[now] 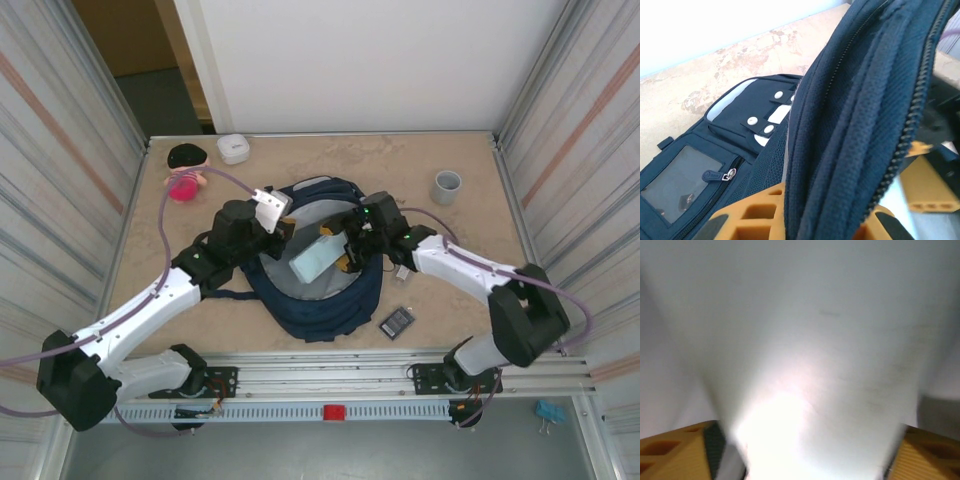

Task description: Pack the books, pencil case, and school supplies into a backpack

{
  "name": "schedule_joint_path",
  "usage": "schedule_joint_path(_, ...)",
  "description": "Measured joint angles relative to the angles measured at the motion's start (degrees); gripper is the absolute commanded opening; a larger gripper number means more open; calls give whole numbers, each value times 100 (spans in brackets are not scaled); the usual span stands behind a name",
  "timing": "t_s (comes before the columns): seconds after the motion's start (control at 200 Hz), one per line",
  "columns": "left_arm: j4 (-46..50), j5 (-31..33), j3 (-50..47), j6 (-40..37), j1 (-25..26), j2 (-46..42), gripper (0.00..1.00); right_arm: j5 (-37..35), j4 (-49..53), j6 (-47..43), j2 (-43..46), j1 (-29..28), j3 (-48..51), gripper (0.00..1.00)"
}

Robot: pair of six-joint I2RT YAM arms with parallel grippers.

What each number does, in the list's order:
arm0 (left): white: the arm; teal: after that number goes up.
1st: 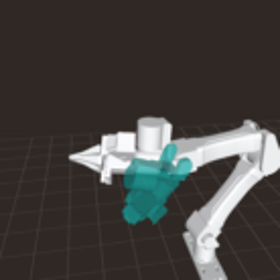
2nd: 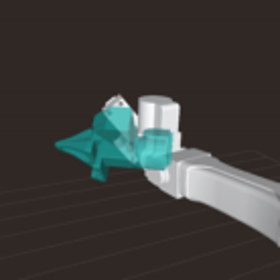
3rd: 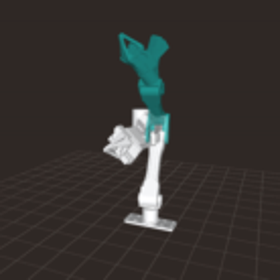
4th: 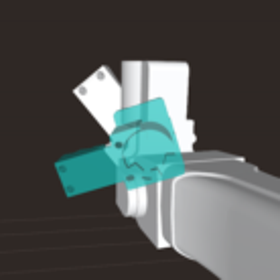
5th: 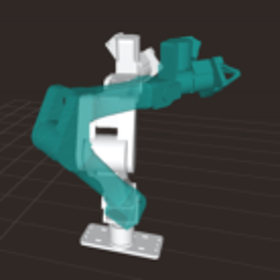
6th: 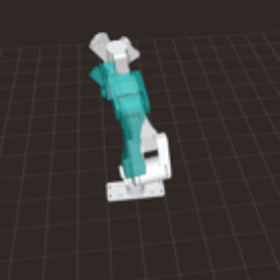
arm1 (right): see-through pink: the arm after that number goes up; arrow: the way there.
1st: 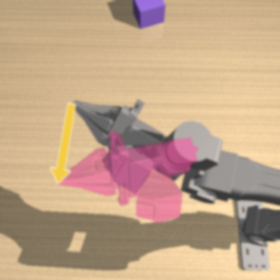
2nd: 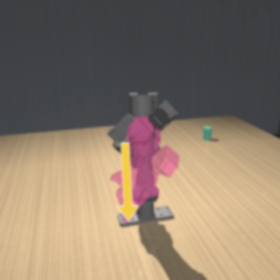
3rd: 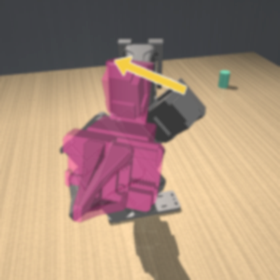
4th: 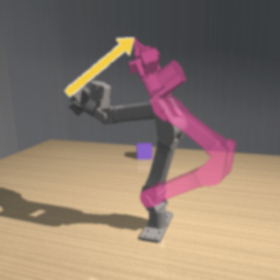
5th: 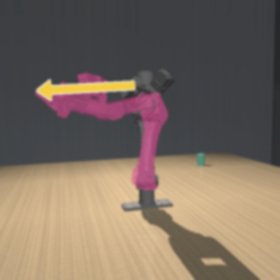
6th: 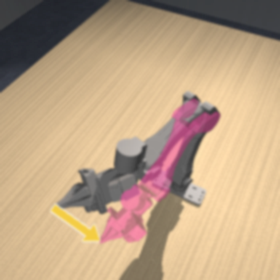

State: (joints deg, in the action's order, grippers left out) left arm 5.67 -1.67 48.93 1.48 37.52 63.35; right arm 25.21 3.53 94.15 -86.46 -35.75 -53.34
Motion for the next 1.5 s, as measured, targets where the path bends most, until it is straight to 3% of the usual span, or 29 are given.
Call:
schedule_joint_path(0.12,-2,20,0,7,0,-2,0,28,-409,107,-420,-15,-249,91)
schedule_joint_path(0.296,-61,57,0,2,2,-7,0,31,-85,-164,-2,151,-160,90)
schedule_joint_path(0.581,-37,85,22,-13,39,-7,0,-509,3091,-1823,2142,1141,4,88)
schedule_joint_path(0.842,76,297,72,-39,44,-7,0,-879,5152,-2684,2461,1268,938,87)
schedule_joint_path(1.072,138,356,111,-79,33,-7,0,-896,5353,-2559,2568,1051,1617,80)
schedule_joint_path(1.498,155,389,109,-79,-7,-92,0,-894,4511,-2409,1287,452,1720,79)
